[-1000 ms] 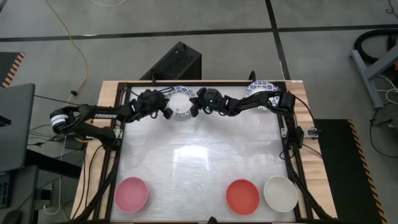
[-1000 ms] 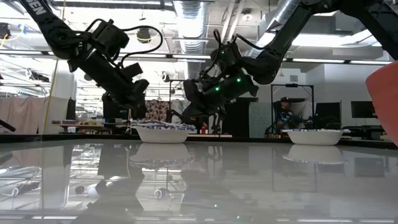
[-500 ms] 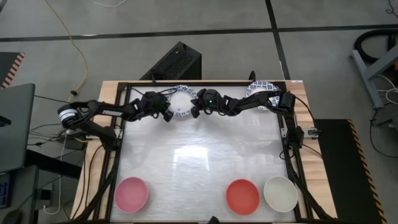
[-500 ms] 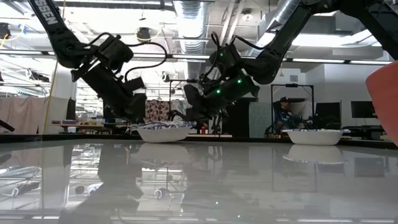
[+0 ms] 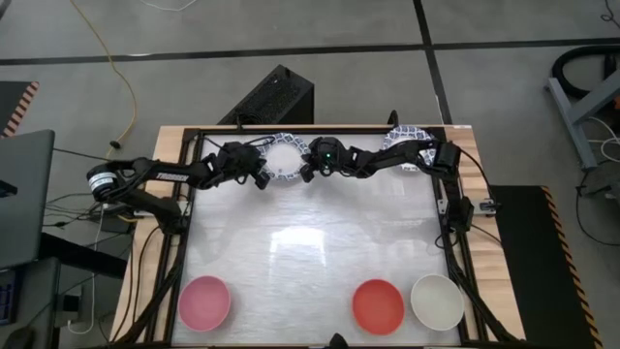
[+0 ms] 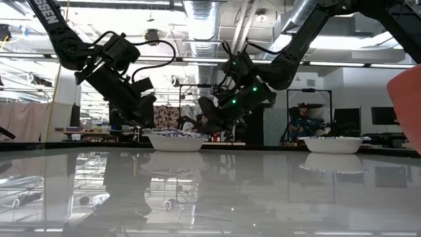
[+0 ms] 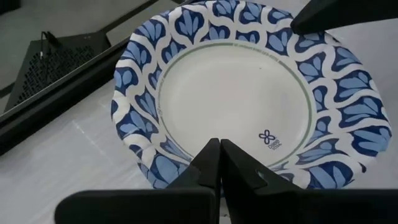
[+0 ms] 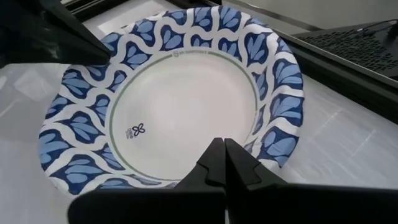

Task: Nest bowls inside each other
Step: Stack the blue patterned bowl on top of the blue patterned bowl

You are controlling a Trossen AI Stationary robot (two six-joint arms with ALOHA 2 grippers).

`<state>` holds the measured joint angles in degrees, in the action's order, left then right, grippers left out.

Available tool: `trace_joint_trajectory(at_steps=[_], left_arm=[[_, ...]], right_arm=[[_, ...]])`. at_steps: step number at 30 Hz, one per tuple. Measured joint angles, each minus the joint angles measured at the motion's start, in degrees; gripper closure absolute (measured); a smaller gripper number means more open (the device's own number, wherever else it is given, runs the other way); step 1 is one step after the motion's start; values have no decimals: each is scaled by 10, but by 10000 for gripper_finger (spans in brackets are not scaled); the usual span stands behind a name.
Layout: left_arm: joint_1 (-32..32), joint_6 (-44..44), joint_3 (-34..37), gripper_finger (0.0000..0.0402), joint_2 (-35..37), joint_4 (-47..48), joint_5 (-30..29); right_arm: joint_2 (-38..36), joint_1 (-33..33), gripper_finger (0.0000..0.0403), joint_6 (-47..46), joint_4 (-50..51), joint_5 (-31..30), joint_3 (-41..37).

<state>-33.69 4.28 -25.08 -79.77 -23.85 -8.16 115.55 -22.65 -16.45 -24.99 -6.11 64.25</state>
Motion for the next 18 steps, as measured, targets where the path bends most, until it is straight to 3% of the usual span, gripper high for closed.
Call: trace_joint_trajectory(at_steps=[9,18], left_arm=[[0,23,0,401,10,-16,18],[2,9,-12,401,107,-24,15]], right_arm=[[-8,0,394,-28,-32,0,0],[-64,-8,394,-17,-38,1,0]])
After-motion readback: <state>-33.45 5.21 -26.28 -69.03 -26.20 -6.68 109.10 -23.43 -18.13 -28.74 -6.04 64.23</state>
